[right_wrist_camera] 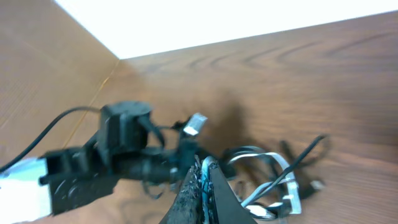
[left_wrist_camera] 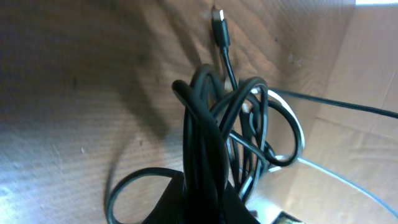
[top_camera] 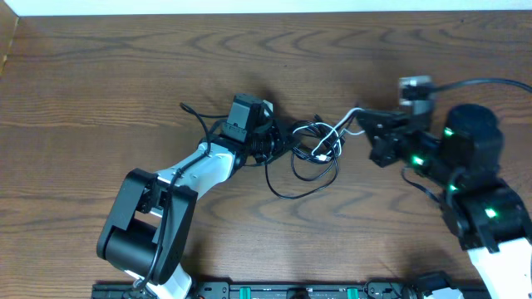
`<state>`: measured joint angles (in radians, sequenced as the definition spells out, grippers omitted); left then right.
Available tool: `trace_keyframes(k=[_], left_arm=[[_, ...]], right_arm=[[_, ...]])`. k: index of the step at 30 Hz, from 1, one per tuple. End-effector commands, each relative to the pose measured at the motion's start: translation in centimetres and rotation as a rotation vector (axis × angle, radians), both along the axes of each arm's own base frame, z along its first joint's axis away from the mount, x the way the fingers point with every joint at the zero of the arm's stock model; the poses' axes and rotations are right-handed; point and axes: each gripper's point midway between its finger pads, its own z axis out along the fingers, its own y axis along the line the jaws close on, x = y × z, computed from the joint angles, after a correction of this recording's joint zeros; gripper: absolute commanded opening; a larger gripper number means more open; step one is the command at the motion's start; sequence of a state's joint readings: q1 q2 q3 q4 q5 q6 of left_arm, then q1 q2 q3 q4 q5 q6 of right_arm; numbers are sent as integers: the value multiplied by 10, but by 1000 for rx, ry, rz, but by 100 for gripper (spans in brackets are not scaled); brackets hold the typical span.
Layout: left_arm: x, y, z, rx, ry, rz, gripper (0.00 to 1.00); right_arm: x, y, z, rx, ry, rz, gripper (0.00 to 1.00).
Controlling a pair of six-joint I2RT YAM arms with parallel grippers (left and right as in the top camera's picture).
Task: Untangle cables
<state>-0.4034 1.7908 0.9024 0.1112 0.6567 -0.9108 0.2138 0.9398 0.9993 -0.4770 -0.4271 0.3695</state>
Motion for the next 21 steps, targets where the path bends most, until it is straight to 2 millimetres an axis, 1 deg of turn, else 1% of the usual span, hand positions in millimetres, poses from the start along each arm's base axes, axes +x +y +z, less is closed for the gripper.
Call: trace_keyframes(k=[1, 3, 7, 10, 12, 13, 14, 15, 16, 19, 21], left_arm=[[6, 10, -9, 89, -119, -67, 8], [6, 9, -9, 99, -150, -93, 8], [8, 8, -7, 96, -167, -97, 8], [10, 2, 2, 53, -196, -117, 8], [9, -6, 11, 4, -219, -147, 8], [9, -10, 16, -23, -236, -163, 8], [9, -12, 20, -42, -251, -173, 8], [10, -14, 23, -53, -261, -180, 8], [10, -15, 26, -64, -273, -186, 8], [6, -19, 30, -83, -308, -239, 8], [0, -23, 34, -105, -339, -297, 8]], right_arm=[[-4, -34, 22, -29, -90, -129, 1], [-10, -46, 29, -29, -114, -173, 1], [-22, -58, 40, -28, -150, -215, 1], [-25, -69, 41, -45, -156, -271, 1], [-27, -70, 37, -49, -141, -273, 1], [-28, -68, 32, -48, -120, -261, 1], [-29, -65, 28, -47, -97, -246, 4], [-32, -61, 20, -44, -61, -220, 10], [-35, -54, 5, -40, 7, -180, 15], [-41, -40, -23, -45, 124, -81, 19], [-45, -25, -39, -48, 165, 29, 21]])
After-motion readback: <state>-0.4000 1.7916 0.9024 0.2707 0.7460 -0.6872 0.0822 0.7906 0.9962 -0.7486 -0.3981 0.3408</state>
